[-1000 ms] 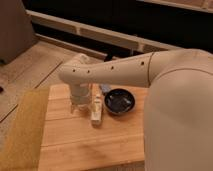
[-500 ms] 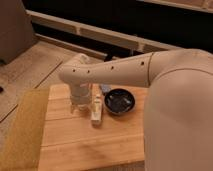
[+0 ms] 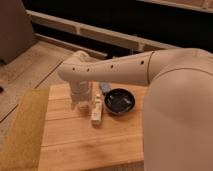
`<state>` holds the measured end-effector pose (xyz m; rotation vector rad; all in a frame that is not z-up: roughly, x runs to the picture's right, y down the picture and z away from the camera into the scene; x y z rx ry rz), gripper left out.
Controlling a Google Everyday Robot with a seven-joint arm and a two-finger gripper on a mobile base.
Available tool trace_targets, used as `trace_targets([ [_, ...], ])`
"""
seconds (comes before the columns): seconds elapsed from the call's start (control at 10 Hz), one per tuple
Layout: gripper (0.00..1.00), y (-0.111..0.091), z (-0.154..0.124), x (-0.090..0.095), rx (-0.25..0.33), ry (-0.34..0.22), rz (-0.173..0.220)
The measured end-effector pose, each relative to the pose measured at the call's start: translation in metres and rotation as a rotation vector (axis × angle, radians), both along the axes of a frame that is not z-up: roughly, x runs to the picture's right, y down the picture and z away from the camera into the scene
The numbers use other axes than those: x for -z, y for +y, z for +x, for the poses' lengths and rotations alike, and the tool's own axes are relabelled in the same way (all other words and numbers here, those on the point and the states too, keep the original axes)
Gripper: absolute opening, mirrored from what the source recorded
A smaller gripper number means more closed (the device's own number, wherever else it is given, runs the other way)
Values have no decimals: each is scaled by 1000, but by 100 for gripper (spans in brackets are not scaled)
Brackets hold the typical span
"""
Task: Place the pepper in the ceramic bowl
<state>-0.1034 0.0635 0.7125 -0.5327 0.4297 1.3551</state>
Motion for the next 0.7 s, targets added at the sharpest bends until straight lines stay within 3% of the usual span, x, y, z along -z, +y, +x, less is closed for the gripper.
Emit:
trace_targets([
  [0.2, 65, -48, 6, -14, 75, -92, 92],
  [0.3, 65, -63, 13, -24, 103, -123, 114],
  [0.5, 65, -96, 32, -46, 138, -189, 149],
  [0.7, 65, -119, 47, -62, 153, -208, 156],
])
